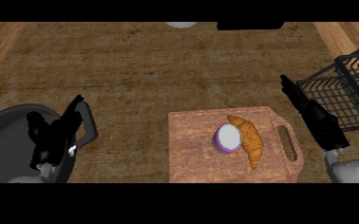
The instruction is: Pick the croissant from the cutting board and place it in the tiered basket
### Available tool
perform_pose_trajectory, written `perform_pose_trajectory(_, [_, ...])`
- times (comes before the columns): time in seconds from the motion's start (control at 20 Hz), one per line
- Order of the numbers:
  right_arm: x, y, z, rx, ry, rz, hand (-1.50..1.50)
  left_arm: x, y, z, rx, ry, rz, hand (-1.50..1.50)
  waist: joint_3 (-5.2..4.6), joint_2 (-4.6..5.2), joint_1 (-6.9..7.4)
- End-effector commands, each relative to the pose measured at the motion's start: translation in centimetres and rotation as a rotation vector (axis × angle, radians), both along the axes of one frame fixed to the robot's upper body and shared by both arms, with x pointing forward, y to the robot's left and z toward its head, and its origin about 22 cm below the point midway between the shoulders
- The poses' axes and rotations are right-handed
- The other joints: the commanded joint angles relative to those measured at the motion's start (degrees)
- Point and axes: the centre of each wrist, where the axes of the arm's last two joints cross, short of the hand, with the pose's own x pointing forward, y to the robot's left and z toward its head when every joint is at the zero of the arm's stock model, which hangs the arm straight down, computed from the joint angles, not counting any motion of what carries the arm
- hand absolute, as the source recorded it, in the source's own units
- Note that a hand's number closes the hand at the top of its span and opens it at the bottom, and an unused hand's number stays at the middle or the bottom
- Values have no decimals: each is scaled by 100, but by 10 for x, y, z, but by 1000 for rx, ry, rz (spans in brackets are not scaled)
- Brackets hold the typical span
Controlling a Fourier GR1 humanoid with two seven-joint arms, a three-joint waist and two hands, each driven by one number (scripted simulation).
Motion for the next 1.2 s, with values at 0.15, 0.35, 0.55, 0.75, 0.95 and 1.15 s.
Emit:
perform_pose_trajectory(0.15, [35, 19, 47, 407, -160, 311, 150, 37, -34, 47, 68, -325, -51, 0, 51, 47, 301])
perform_pose_trajectory(0.35, [61, -28, 62, 296, -231, 136, 150, 33, -77, 58, 57, -463, -100, 0, 35, 84, 393])
perform_pose_trajectory(0.55, [42, 5, 5, 811, 78, 501, -150, 42, -79, 61, 88, -473, -81, 0, 59, 126, 329])
perform_pose_trajectory(0.75, [46, -60, 37, 756, 26, 731, -150, 41, -98, 64, 80, -474, -78, 0, 45, 75, 236])
perform_pose_trajectory(0.95, [63, -102, 102, 516, -37, 812, -150, 47, -107, 57, 103, -477, -64, 0, 33, 85, 236])
perform_pose_trajectory(1.15, [54, -94, 184, 93, -73, 898, -150, 31, -102, 44, 114, -452, -71, 0, 31, 5, 149])
